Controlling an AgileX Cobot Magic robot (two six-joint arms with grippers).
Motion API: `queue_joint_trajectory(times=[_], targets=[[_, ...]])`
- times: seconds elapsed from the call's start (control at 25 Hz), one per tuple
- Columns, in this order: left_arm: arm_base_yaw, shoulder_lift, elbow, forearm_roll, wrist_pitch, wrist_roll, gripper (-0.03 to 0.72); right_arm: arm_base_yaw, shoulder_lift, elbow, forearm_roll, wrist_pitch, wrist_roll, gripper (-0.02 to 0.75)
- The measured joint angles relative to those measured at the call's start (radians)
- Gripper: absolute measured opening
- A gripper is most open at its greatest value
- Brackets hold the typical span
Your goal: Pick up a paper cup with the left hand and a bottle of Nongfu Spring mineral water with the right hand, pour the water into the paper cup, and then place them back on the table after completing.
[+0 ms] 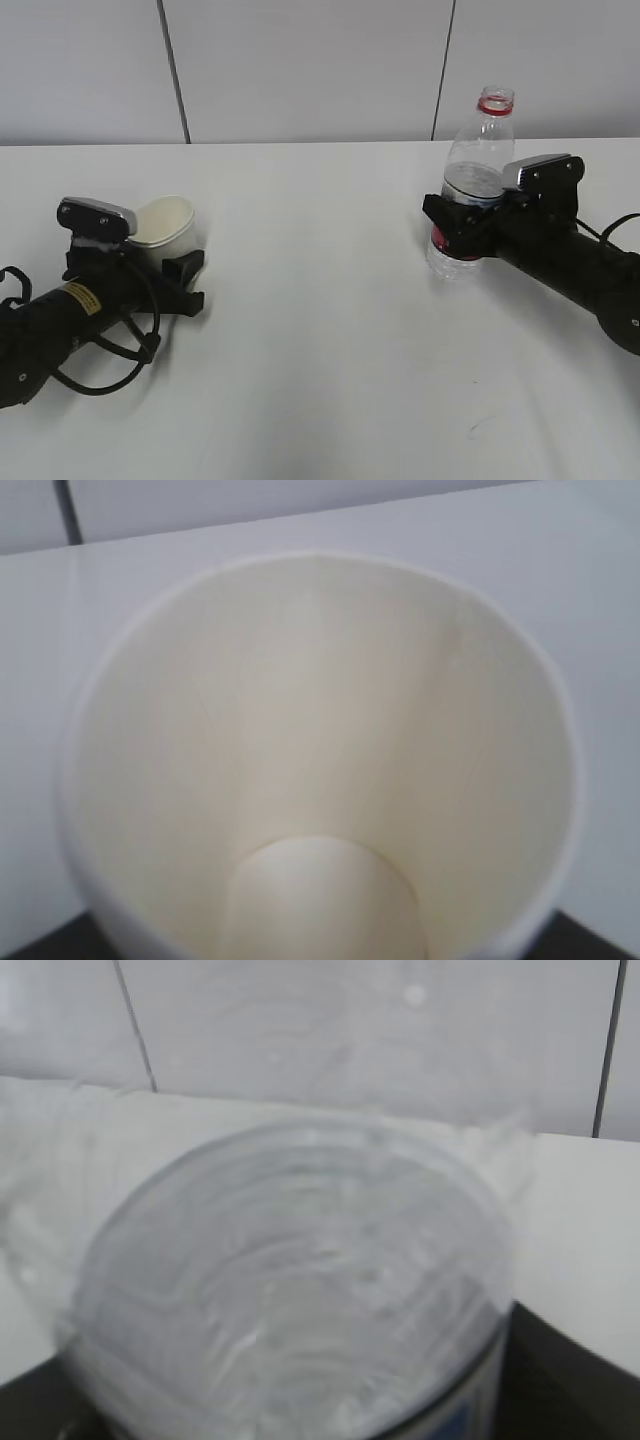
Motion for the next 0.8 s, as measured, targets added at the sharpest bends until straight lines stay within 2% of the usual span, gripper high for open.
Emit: queue_joint_trajectory(times=[0.24,0.6,0.8], targets=[[0.000,0.000,0.000,0.123,0.000,-0.009,0.371,0.000,0.001,0.000,0.000,-0.006,0.000,0.433],[-0.007,-0.009,0.000,0.270,0.003,-0.103,0.371,0.000,0.001,-0.001,-0.005,-0.006,-0.040,0.421],[-0.057,-0.023,-0.021,0.313,0.006,-0.135,0.370,0.004,-0.013,-0.001,-0.025,0.012,-0.150,0.420]])
